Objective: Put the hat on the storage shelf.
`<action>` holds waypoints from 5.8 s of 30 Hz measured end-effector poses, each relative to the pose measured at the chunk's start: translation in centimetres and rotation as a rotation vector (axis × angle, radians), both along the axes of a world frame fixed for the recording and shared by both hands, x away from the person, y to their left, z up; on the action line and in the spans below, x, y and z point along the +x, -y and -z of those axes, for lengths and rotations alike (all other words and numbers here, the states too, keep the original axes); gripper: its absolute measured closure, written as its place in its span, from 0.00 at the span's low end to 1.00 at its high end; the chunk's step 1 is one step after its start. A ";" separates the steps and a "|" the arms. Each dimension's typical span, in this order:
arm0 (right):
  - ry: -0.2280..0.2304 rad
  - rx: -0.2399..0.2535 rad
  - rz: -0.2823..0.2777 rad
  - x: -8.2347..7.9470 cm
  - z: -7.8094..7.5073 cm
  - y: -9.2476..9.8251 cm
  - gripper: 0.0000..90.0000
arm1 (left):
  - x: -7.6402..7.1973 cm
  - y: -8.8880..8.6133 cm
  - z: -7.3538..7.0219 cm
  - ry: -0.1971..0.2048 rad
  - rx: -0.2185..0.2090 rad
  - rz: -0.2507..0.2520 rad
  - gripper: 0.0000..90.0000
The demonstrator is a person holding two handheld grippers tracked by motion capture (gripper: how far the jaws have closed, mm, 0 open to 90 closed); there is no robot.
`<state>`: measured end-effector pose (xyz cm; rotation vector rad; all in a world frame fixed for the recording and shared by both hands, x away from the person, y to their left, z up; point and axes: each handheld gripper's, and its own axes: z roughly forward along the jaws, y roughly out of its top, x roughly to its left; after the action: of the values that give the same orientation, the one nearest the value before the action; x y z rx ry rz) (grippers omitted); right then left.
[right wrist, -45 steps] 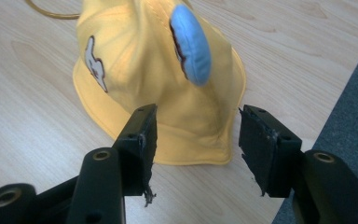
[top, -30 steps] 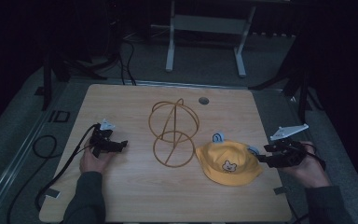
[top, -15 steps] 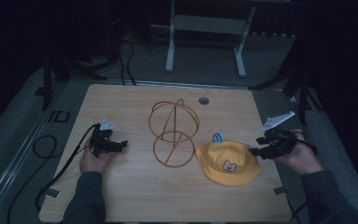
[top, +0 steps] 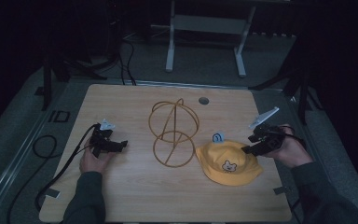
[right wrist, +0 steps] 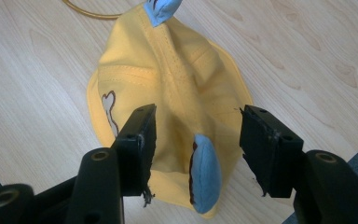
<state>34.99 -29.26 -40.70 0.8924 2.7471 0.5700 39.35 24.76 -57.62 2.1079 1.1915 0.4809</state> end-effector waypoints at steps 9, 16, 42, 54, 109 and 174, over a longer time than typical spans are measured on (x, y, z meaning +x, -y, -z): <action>-0.025 -0.039 -0.024 0.8 0.5 -1.0 0.50 | 0.0 0.0 0.0 0.000 0.000 0.000 0.09; -0.027 -0.068 -0.061 1.2 0.7 -1.9 0.51 | 0.0 0.0 0.0 0.000 0.000 0.000 0.09; -0.106 -0.146 -0.113 2.9 2.4 -3.8 0.53 | 0.0 0.0 0.0 0.000 0.000 0.000 0.09; -0.165 -0.162 -0.113 3.2 3.1 -4.4 0.70 | 0.0 0.0 0.0 0.000 0.000 0.000 0.09; -0.034 -0.094 -0.091 3.1 -3.2 -2.9 0.85 | 0.0 0.0 0.0 0.000 0.000 0.000 0.09; 0.190 0.146 -0.079 2.5 -11.5 0.0 0.86 | 0.0 0.0 0.0 0.000 0.001 0.001 0.09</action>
<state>37.45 -29.27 -29.24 0.7205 2.6043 0.8334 39.35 24.76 -57.62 2.1088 1.1907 0.4815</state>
